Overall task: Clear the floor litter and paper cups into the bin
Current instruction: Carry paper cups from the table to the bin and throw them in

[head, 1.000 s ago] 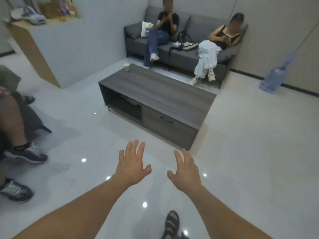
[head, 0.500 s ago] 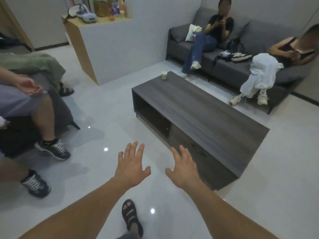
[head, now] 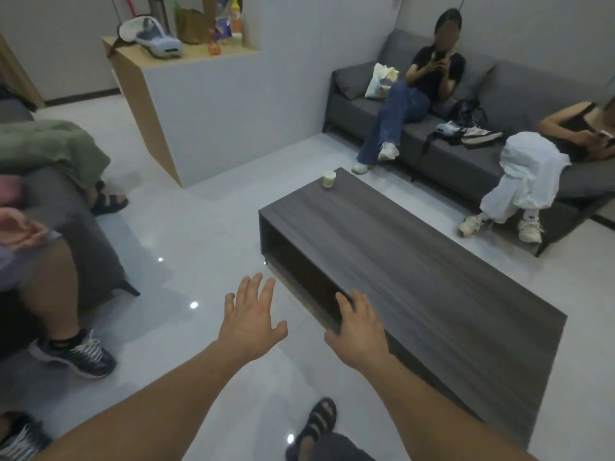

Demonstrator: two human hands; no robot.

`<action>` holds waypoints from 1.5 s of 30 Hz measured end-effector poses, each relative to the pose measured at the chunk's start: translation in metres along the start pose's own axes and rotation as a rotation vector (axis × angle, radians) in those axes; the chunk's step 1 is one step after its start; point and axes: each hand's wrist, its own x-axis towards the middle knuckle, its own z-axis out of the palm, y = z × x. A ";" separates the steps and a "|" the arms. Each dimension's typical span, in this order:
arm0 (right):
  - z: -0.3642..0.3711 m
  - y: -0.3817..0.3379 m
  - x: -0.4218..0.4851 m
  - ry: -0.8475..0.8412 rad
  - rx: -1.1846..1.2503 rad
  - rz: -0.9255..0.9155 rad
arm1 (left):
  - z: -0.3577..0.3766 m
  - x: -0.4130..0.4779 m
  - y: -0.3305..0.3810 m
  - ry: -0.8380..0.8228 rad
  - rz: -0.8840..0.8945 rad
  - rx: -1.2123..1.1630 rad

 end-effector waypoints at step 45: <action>-0.079 -0.050 0.764 -0.146 0.098 0.303 | -0.024 0.776 -0.090 -0.265 0.110 -0.102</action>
